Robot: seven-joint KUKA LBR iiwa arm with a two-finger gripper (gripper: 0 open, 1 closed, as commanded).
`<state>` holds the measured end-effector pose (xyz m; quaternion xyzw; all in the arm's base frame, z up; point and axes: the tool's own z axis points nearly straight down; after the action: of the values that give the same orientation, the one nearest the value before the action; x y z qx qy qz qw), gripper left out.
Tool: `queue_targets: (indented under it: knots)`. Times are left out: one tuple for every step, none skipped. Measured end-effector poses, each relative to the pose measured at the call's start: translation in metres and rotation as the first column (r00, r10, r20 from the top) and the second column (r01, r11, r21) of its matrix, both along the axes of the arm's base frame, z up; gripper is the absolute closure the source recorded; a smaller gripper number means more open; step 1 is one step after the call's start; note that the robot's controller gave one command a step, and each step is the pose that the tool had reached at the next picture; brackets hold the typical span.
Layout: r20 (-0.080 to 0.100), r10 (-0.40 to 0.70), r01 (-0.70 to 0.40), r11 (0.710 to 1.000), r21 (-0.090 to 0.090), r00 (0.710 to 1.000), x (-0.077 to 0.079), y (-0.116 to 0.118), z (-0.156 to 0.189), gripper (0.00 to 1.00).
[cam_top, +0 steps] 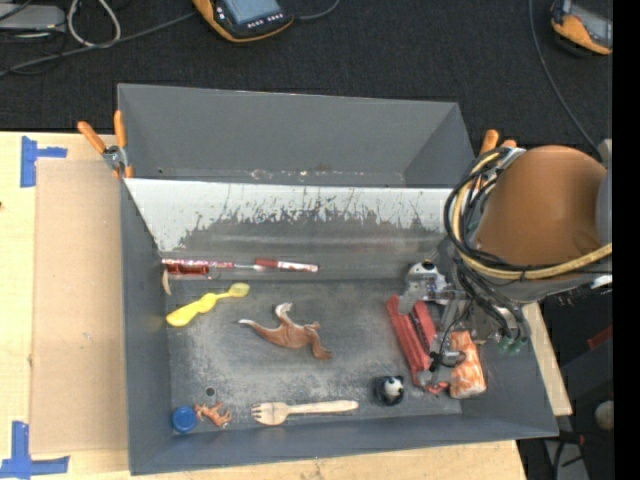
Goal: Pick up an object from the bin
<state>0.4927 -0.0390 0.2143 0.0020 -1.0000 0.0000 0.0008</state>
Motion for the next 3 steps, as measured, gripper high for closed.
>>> queue_targets:
  knots:
    - [0.002,-0.009,0.009,1.000,0.001,1.000,-0.003,0.037,-0.045,0.00]
    - [0.004,0.031,-0.031,1.000,-0.001,1.000,-0.025,0.045,-0.119,0.00]
    - [0.007,0.019,-0.019,1.000,0.002,1.000,0.001,0.055,-0.104,0.00]
